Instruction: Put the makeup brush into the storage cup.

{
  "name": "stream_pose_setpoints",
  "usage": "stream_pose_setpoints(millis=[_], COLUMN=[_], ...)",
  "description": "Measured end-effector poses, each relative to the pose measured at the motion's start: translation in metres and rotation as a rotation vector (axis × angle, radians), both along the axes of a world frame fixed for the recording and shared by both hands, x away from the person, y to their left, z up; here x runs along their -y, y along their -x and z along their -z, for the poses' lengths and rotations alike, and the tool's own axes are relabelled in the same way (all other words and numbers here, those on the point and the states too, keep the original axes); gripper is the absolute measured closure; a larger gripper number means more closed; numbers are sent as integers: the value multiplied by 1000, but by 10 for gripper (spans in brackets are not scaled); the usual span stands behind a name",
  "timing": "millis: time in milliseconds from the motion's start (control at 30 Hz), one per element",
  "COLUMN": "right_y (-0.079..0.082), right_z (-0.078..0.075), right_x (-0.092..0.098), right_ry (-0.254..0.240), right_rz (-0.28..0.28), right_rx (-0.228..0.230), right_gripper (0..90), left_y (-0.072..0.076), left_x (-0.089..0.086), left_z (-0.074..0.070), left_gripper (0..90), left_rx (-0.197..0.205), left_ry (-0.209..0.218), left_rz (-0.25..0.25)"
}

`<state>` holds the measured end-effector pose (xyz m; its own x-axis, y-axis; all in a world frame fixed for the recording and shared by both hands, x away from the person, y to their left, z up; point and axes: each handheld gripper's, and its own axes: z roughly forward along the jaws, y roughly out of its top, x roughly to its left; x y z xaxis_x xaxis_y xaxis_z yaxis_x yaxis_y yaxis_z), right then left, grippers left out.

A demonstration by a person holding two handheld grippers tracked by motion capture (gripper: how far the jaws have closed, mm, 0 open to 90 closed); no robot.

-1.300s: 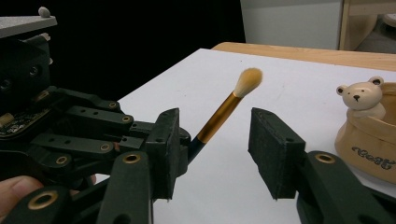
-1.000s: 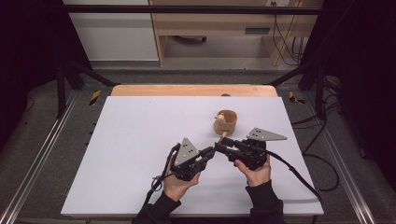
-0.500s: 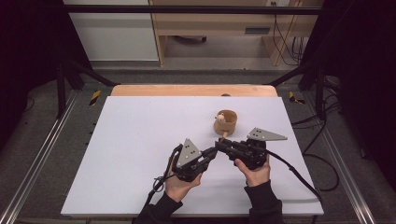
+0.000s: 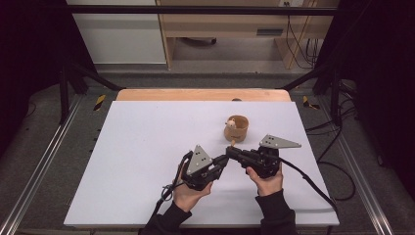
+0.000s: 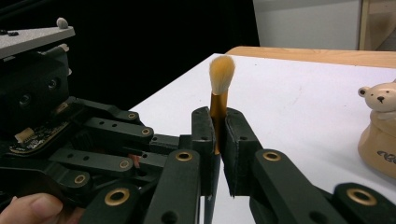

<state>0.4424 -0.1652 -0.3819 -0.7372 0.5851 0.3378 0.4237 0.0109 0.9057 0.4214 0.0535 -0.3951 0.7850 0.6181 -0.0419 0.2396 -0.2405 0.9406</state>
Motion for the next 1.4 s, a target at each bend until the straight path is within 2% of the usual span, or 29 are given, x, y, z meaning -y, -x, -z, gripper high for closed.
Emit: stream_pose_setpoints(millis=[100, 367, 533, 867, 1067, 1167, 1233, 1400], right_y=[0, 2, 3, 4, 4, 3, 2, -1], right_z=[0, -4, -6, -11, -12, -14, -15, -17], right_x=[0, 5, 8, 13, 16, 18, 19, 22], right_ry=[18, 38, 47, 57, 75, 82, 84, 89], right_rz=[16, 59, 71, 92, 107, 115, 119, 132], right_rx=[9, 41, 55, 80, 92, 98, 99, 102], right_gripper=[841, 841, 841, 840, 841, 840, 840, 840], left_y=[-1, -3, -7, -12, -14, -15, -15, -17], left_x=[-1, -9, -18, -49, -71, -83, -92, -112], left_z=[-1, -7, -14, -23, -17, -12, -8, 4], left_gripper=[839, 749, 658, 471, 394, 363, 346, 313], left_rx=[-8, -8, -20, -6, -15, -28, -35, -67], left_ry=[-17, -53, -64, -121, -152, -149, -161, -153], left_rz=[2, -4, -6, -54, -76, -88, -105, -138])
